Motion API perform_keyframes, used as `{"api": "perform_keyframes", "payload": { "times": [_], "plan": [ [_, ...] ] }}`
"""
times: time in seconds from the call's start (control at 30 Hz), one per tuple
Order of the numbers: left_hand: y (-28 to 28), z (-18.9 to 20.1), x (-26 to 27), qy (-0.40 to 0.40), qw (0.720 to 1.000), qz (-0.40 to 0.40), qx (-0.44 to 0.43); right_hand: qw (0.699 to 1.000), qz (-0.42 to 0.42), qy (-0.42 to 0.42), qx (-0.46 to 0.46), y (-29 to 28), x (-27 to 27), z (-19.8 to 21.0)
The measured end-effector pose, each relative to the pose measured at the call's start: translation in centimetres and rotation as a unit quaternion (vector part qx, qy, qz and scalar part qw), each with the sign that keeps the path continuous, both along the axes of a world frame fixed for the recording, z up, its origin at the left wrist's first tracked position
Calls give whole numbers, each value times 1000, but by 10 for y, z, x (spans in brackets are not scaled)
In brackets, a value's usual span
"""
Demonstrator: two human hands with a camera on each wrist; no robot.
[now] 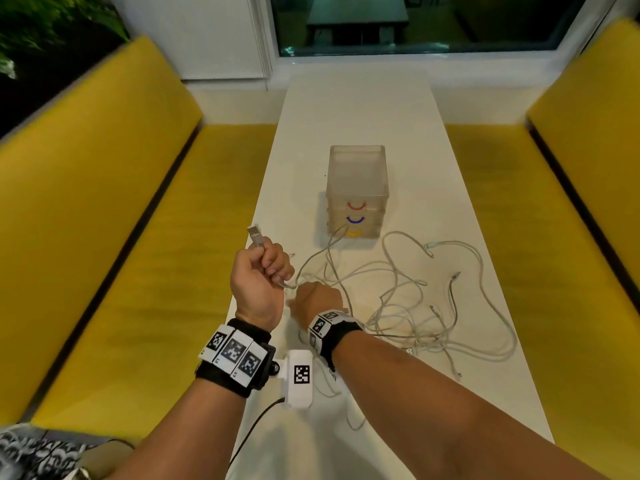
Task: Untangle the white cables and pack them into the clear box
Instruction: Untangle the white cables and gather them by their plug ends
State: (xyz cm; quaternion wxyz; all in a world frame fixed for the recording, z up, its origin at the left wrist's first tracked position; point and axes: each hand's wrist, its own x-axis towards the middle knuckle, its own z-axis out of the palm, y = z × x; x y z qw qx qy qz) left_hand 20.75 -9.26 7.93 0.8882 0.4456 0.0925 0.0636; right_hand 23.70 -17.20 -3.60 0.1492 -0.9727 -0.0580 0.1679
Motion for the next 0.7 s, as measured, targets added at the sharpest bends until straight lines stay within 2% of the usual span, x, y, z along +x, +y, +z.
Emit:
{"api": "perform_keyframes", "payload": {
  "times": [0.13, 0.3, 0.4, 0.57, 0.7],
  "plan": [
    [4, -2, 2, -1, 1000, 2, 1, 1000, 10, -3, -15, 3, -2, -4],
    [12, -4, 4, -9, 1000, 5, 1, 995, -55, 52, 61, -4, -1, -6],
    [16, -5, 5, -12, 1000, 6, -1, 993, -46, 62, 85, -14, -4, -1],
    [16, -7, 5, -8, 1000, 8, 10, 991, -64, -10, 114, -39, -20, 17],
    [15, -14, 4, 3, 998, -1, 57, 970, -102, -51, 217, -62, -38, 22]
  ]
}}
